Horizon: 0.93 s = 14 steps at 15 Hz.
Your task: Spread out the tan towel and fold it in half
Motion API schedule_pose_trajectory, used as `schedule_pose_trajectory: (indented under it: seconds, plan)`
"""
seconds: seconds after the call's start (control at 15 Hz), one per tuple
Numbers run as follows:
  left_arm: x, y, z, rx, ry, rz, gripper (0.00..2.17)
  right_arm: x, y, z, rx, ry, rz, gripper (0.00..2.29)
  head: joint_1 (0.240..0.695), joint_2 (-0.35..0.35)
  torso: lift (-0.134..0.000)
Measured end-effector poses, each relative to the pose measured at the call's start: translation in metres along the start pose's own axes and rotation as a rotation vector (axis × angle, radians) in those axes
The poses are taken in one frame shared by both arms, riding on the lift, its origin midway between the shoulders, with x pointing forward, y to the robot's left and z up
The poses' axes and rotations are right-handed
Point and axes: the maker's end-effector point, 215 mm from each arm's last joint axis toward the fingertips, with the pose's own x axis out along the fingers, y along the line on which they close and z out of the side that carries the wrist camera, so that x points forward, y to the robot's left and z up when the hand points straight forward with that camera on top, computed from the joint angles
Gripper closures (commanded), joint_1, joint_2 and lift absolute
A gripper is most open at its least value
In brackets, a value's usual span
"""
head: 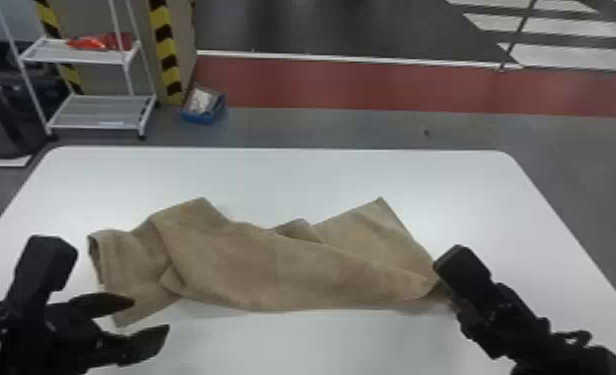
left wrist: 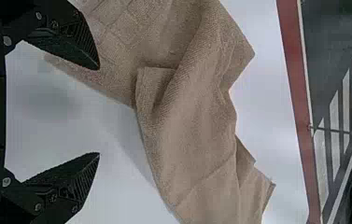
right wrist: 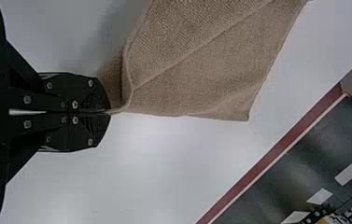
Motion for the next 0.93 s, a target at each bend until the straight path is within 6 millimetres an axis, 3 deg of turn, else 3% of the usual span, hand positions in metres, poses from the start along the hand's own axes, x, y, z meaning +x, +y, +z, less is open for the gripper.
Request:
schedule_pose_trajectory:
  seconds: [0.47, 0.53, 0.67, 0.73, 0.8, 0.93]
  plan:
    - [0.012, 0.027, -0.016, -0.011, 0.044, 0.049, 0.39, -0.001, -0.001, -0.005, -0.011, 0.006, 0.000, 1.76, 0.695, -0.068, -0.124]
    - [0.012, 0.028, -0.017, -0.012, 0.043, 0.052, 0.56, -0.001, -0.001, -0.005, -0.012, 0.006, 0.000, 1.76, 0.695, -0.066, -0.124]
    - [0.009, 0.032, -0.017, -0.014, 0.041, 0.055, 0.68, -0.001, -0.001, -0.004, -0.012, 0.004, 0.000, 1.76, 0.695, -0.062, -0.124]
    - [0.007, 0.034, -0.017, -0.016, 0.040, 0.055, 1.00, -0.001, -0.001, -0.004, -0.012, 0.003, 0.000, 1.76, 0.695, -0.056, -0.124]
    - [0.006, 0.035, -0.018, -0.019, 0.039, 0.057, 1.16, -0.001, -0.001, -0.003, -0.012, 0.002, 0.000, 1.76, 0.695, -0.053, -0.124]
    - [0.003, 0.039, -0.014, -0.012, 0.030, 0.057, 1.25, -0.001, -0.001, -0.003, -0.011, 0.002, 0.000, 1.76, 0.695, -0.048, -0.124]
